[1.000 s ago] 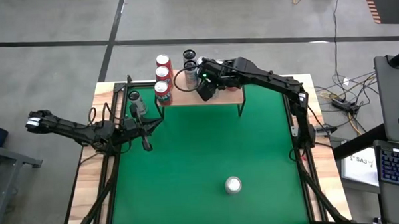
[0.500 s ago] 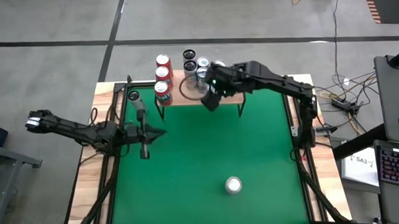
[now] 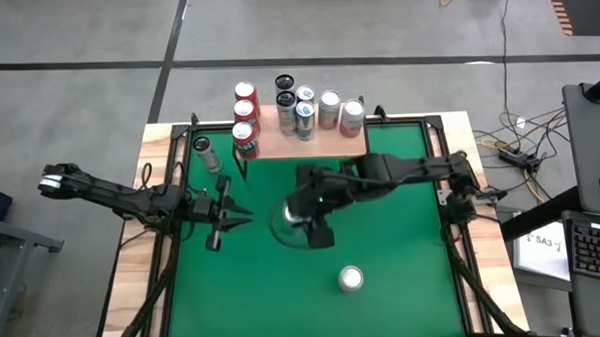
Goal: Place canned beverage on shelf
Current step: Put the blue soda can on the shelf aligned with other blue soda cans
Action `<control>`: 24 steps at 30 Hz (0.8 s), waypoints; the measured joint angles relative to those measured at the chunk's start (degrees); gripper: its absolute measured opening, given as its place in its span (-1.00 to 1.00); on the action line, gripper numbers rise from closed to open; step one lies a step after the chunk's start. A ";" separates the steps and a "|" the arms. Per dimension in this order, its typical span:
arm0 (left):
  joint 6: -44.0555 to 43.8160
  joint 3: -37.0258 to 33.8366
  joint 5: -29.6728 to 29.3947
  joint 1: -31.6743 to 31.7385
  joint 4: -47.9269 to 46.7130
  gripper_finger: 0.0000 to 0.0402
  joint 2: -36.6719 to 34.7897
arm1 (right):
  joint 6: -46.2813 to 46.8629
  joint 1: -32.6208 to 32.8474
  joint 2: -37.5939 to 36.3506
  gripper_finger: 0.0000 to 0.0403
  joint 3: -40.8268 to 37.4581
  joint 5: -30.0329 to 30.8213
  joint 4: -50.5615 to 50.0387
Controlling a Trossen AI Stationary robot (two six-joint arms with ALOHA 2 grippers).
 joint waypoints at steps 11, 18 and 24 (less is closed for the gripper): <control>-0.93 0.00 11.54 0.00 4.23 0.30 8.57 | -3.99 3.28 2.35 0.13 0.00 0.21 5.34; -0.15 0.00 11.37 0.02 12.09 0.60 14.98 | -5.65 3.26 4.49 0.13 0.00 -0.23 5.59; -0.15 0.02 11.31 0.11 17.94 0.61 20.44 | -8.25 3.26 5.19 0.13 0.07 -0.21 7.52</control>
